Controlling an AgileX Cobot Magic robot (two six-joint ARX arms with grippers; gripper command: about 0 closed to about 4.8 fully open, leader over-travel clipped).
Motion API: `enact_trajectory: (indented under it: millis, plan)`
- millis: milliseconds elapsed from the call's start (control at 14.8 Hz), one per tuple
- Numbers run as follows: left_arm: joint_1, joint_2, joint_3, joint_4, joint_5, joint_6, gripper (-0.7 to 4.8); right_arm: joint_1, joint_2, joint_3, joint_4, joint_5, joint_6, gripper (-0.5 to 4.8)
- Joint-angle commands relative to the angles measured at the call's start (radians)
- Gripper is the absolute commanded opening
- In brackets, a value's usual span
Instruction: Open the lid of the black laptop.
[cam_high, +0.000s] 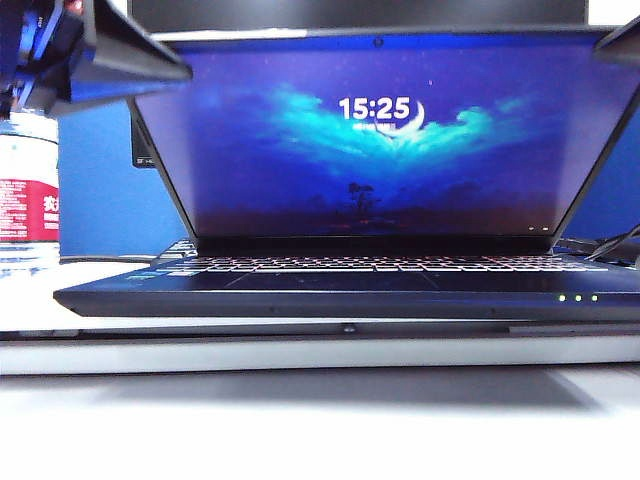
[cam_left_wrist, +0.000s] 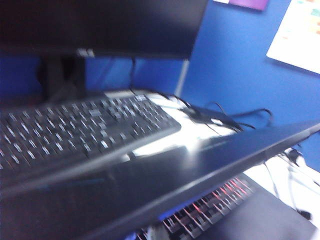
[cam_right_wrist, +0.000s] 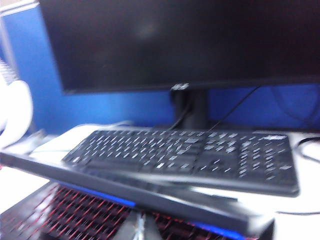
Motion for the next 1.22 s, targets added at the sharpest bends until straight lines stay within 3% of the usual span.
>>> enact_trajectory:
  millis: [68,338,743,1013,1216]
  plan:
    - [0.002,-0.005,0.042,0.074,-0.069,0.040,0.52,-0.023,-0.004,0.019,0.079,0.005,-0.018,-0.06]
    - [0.002,-0.005,0.043,0.080,-0.137,0.056,0.53,-0.069,-0.004,0.027,0.078,-0.011,-0.021,-0.06]
    - [0.002,-0.003,0.060,0.098,-0.154,0.082,0.53,-0.081,-0.005,0.056,0.082,-0.030,-0.024,-0.06]
    - [0.002,0.042,0.081,0.094,-0.154,0.100,0.53,-0.080,-0.005,0.151,-0.029,-0.229,-0.016,-0.06]
    - [0.002,0.090,0.088,0.134,-0.154,0.102,0.53,-0.080,-0.005,0.154,-0.147,-0.255,-0.003,-0.06]
